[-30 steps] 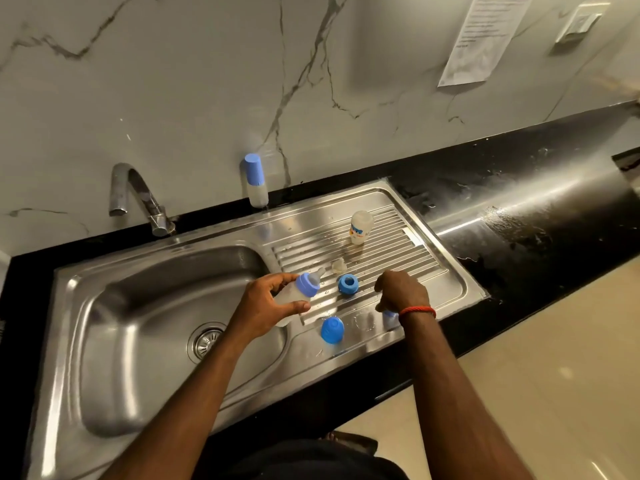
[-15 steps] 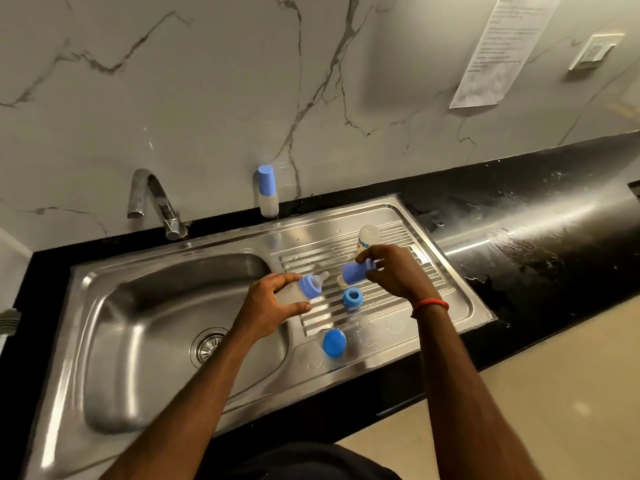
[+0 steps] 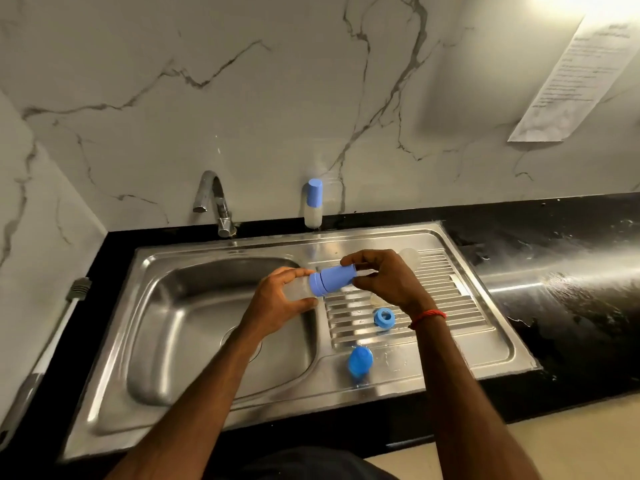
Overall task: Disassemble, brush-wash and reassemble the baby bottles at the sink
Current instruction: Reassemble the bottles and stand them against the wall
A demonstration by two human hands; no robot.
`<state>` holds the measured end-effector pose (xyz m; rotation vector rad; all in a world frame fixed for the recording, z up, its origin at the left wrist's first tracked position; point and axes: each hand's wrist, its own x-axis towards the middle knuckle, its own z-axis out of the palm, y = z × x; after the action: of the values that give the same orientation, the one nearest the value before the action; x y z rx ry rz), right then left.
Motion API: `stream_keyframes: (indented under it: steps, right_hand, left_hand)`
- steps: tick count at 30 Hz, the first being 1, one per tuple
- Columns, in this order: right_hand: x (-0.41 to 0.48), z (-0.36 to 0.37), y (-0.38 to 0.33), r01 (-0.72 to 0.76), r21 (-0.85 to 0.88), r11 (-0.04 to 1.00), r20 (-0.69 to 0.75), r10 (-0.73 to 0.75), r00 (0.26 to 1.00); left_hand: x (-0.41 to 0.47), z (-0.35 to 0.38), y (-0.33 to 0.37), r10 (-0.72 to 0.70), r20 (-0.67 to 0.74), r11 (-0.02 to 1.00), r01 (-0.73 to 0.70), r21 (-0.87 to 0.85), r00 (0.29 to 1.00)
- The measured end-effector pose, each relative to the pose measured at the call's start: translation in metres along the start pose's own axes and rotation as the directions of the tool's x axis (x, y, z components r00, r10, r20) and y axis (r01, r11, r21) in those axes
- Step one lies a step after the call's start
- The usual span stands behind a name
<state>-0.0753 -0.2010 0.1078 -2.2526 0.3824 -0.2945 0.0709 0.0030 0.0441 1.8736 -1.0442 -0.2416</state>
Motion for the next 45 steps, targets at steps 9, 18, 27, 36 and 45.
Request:
stream_keyframes:
  steps: [9, 18, 27, 36, 45]
  right_hand:
    - [0.022, 0.017, -0.006, 0.042, 0.050, 0.998, 0.075, -0.045, 0.996]
    - [0.038, 0.025, -0.011, 0.057, 0.132, 0.990, 0.119, -0.073, 0.990]
    - [0.055, 0.036, -0.024, 0.045, 0.145, 0.988, 0.138, -0.065, 0.988]
    - [0.064, 0.051, -0.044, -0.018, 0.190, 0.982, 0.145, -0.010, 0.989]
    - [0.061, 0.062, -0.043, -0.074, 0.319, 0.945, 0.126, 0.035, 0.991]
  left_hand:
    - [-0.003, -0.019, -0.004, -0.010, -0.062, 1.000, 0.011, 0.005, 0.998]
    - [-0.001, -0.030, -0.012, -0.037, -0.089, 0.999, 0.035, -0.030, 0.995]
    - [-0.001, -0.036, -0.015, -0.093, -0.136, 0.989, 0.076, -0.126, 0.986]
    - [-0.002, -0.050, -0.015, -0.036, -0.188, 0.998, 0.025, -0.061, 0.982]
    - [0.001, -0.049, -0.015, -0.109, -0.201, 0.988, 0.083, -0.131, 0.974]
